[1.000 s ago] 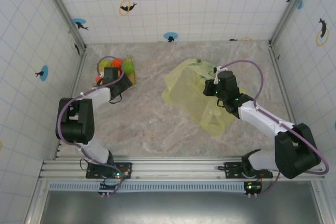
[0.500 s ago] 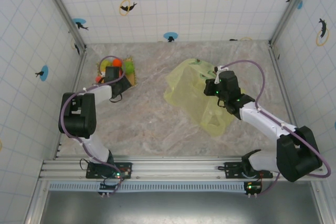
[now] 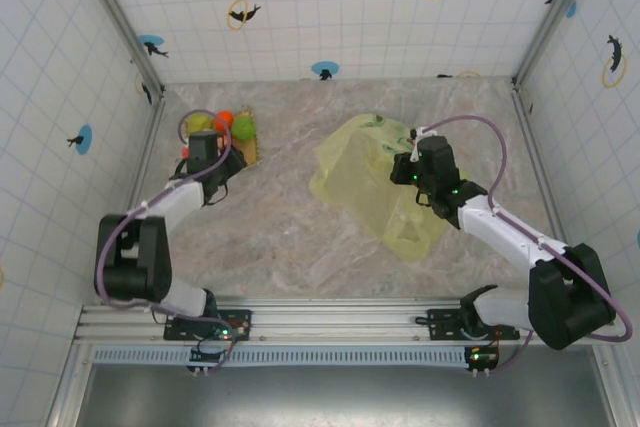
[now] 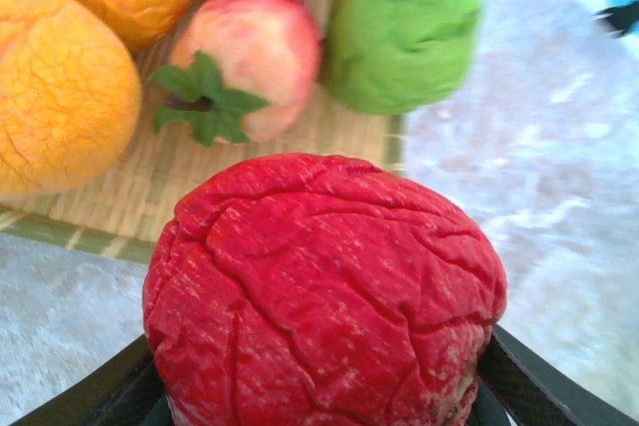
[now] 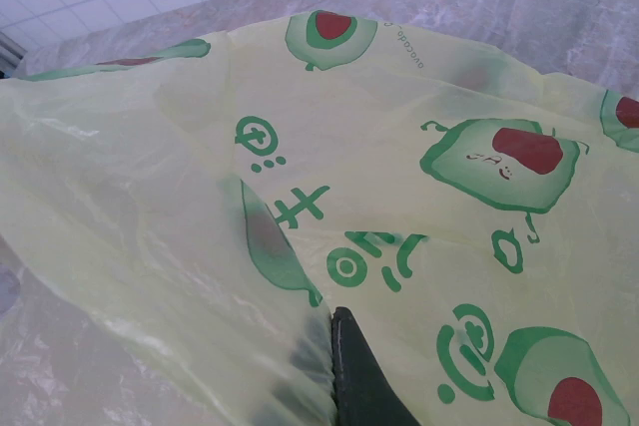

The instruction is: Place the fruits into the plastic bag

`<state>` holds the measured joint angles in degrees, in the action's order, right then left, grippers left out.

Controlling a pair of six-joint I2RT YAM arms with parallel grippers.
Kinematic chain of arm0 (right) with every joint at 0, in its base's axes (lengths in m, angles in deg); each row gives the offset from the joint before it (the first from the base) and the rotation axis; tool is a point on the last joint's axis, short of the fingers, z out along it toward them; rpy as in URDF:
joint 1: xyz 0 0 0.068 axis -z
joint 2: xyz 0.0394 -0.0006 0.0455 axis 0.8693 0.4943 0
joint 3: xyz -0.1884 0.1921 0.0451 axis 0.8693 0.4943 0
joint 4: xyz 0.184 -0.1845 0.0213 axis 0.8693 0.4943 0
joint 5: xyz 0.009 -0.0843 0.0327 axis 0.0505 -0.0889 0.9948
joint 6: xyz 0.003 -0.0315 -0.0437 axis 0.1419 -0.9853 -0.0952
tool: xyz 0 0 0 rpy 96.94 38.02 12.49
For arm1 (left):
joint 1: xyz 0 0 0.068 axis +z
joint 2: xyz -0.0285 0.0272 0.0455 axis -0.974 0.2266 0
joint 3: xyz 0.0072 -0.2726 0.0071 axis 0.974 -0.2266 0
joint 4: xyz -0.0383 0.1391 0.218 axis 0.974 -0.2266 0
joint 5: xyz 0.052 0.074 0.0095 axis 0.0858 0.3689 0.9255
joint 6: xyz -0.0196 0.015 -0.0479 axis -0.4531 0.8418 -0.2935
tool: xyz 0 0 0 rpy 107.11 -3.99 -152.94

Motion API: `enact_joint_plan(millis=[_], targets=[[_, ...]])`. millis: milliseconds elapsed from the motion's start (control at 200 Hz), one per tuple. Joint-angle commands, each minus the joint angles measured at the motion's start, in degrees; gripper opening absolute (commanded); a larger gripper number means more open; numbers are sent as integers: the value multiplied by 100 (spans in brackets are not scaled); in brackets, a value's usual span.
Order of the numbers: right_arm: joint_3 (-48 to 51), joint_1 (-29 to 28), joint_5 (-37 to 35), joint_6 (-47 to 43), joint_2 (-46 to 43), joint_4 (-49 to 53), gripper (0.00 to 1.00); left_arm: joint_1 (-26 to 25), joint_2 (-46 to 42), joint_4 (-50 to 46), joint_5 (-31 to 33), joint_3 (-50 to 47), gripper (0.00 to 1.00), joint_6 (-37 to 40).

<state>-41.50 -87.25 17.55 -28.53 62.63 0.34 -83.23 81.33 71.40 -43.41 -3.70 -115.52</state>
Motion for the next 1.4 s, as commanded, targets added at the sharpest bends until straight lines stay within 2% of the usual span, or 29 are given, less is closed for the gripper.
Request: enact_joint_plan(millis=[0, 95, 185, 285, 440, 540, 706, 846, 1046, 1306, 1396], targets=[[-191, 42, -139, 140, 33, 260, 0, -381, -891, 202, -420, -375, 61, 36], [-279, 40, -109, 209, 126, 352, 0, -976, -1765, 168, -266, -645, 61, 201], [-323, 35, -58, 278, 216, 419, 0, -1744, -2413, 341, -253, -820, 61, 286], [-400, 42, 77, 357, 315, 486, 0, -2896, -2729, 627, -322, -909, 60, 329], [-553, 32, 354, 515, 382, 622, 0, -4343, -2277, 814, -208, -666, 57, 752], [-662, 33, 497, 617, 374, 758, 0, -4888, -1629, 562, -23, -203, 57, 1052], [-596, 31, 908, 960, 274, 737, 0, -4997, -704, 474, -29, 324, 58, 807], [-553, 49, 1166, 1186, 55, 794, 0, -4996, -55, 552, 246, 581, 59, 752], [-449, 314, 1793, 1509, -181, 663, 0, -4924, 971, 721, 859, 1034, 58, 1094], [-228, 589, 2440, 1892, -245, 167, 0, -4772, 1882, 1465, 927, 1156, 57, 1773], [-191, 642, 2751, 2010, -207, 17, 0, -4727, 2199, 1525, 1039, 1544, 57, 1989]])
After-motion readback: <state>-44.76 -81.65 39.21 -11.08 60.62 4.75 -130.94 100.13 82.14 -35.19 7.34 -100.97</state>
